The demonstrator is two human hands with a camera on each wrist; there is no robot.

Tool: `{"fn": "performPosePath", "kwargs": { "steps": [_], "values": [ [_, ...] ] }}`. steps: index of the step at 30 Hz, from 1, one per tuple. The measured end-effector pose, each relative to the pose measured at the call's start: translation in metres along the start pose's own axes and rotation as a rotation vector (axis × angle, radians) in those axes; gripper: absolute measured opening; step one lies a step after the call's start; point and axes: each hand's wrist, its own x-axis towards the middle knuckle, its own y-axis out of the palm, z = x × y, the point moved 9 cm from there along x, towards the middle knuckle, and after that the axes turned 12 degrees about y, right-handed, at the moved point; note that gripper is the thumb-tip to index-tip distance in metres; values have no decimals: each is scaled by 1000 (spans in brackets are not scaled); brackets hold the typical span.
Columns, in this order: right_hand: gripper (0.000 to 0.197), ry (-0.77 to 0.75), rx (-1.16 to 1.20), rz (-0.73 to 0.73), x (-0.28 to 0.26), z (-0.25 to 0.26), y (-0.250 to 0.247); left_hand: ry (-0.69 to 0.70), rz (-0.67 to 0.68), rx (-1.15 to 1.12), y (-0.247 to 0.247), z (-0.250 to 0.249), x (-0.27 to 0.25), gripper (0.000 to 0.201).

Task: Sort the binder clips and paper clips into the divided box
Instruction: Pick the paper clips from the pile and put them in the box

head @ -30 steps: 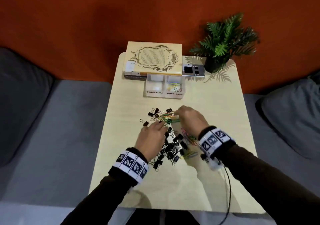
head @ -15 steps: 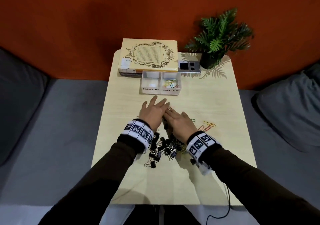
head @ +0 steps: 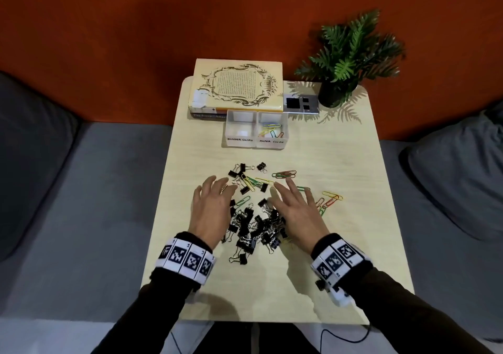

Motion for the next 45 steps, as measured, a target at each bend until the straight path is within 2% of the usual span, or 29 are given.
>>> {"fn": "performPosePath", "kwargs": {
  "steps": [5,8,13,16,18,21,23,26,29,32,37,40,43,45],
  "values": [
    [77,17,-26,7,20,9,-1,27,36,31,9,-10,3,67],
    [74,3,-79,27,12,8,2,17,65,71,9,-9,7,67],
    [84,-10,-66,-5,18,16,-11,14,111,105,14,-8,4,68],
    [84,-37,-109,64,37,25,-5,19,161,134,16,-10,4,68],
    [87,8,-136,86,42,15,-4,2,178,152,13,-7,1,71],
    [87,81,-136,59,40,-5,-8,-52,115,145,2,3,-5,74],
    [85,-5,-143,42,32,10,-7,-78,78,119,-2,8,-8,72],
    [85,-137,-203,107,20,40,10,-68,51,80,-6,4,-6,65],
    [84,-45,-209,77,24,24,8,-29,63,64,-5,-5,-4,59],
    [70,53,-136,20,30,2,-8,-32,79,59,-1,-9,-4,56],
    [76,-27,-197,51,42,22,-3,13,108,41,7,-29,2,50],
    [66,65,-157,30,43,-4,-9,53,115,40,11,-41,6,54],
    [50,155,-77,-31,40,-34,-24,33,111,35,8,-37,20,62],
    [55,179,-65,-17,42,-37,-25,20,111,55,4,-34,38,66]
  ]
}}
